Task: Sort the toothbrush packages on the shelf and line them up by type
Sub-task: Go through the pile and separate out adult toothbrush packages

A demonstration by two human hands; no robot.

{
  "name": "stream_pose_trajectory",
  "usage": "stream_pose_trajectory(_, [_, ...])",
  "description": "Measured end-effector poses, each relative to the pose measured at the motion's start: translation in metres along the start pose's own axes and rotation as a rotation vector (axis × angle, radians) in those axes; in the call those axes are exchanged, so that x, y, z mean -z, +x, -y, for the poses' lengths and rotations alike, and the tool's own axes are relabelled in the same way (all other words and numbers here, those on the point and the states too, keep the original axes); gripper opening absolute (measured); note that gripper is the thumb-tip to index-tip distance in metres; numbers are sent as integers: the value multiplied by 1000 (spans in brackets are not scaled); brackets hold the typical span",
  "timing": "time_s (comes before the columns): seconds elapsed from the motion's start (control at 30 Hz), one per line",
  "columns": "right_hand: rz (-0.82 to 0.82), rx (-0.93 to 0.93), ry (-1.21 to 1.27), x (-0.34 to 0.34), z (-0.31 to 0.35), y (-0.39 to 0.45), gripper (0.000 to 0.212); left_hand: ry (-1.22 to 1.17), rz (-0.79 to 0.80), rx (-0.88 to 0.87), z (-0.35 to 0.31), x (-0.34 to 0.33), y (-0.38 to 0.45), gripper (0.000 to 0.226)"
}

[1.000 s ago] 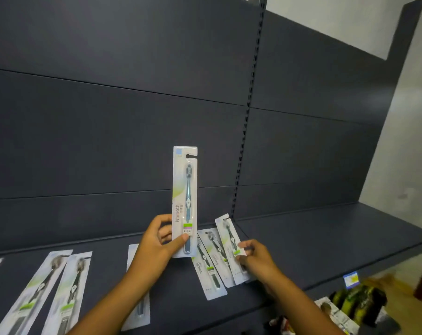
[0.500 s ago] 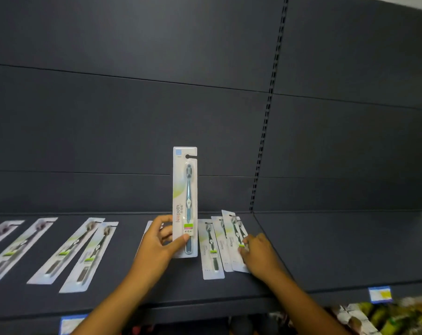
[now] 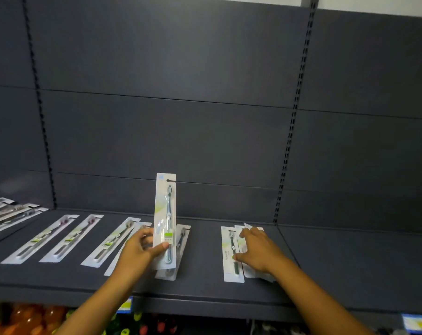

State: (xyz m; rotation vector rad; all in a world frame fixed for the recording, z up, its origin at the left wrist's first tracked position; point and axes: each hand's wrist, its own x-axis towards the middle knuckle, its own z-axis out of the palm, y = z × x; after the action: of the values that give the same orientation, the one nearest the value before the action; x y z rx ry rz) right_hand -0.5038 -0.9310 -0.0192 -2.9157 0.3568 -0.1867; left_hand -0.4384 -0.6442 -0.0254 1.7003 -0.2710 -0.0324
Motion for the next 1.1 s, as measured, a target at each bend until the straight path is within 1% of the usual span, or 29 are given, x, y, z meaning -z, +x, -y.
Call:
stream_pose_trajectory(0.1, [-16,31,28,-5,15,8,58,63,-19,71,13,13,8,32])
stream_pose_trajectory(0.17, [-21,44,41,-8,24,13,57,99,0,118,22,18,11,27])
stream_pose_trajectory(0.3, [-24,64,78,-15,38,22,53,202,73,189,43,23,22,30])
stream_pose_trajectory(0.4, [-19,66,94,-19,45,29,50,322,147,194,53,22,36,34])
stream_pose_trajectory(0.47, [-14,68,97,-22,48,35,48,440,187,155,57,18,46,37])
stream_pose_trajectory(0.57, [-14,66,97,-24,53,45,47,684,226,48,62,11,59,48])
stream_pose_trajectory(0.63, [-17,59,92,-25,58,53,46,845,259,-25,63,10,62,50])
stream_pose_trajectory(0.67, [-15,56,88,-26,61,57,46,881,279,-44,65,10,64,50])
stream_pose_trajectory(0.9, [17,71,99,-42,96,71,41,880,313,-163,73,20,74,57])
stream_pose_trajectory(1.0, [61,91,112,-44,116,70,41,838,273,-222,57,35,73,50])
stream_pose_trajectory(1.03, [76,98,116,-42,123,70,43,861,271,-260,49,43,73,47])
stream_pose_trajectory(1.1, [100,124,116,-37,137,70,50,962,276,-329,33,64,73,49])
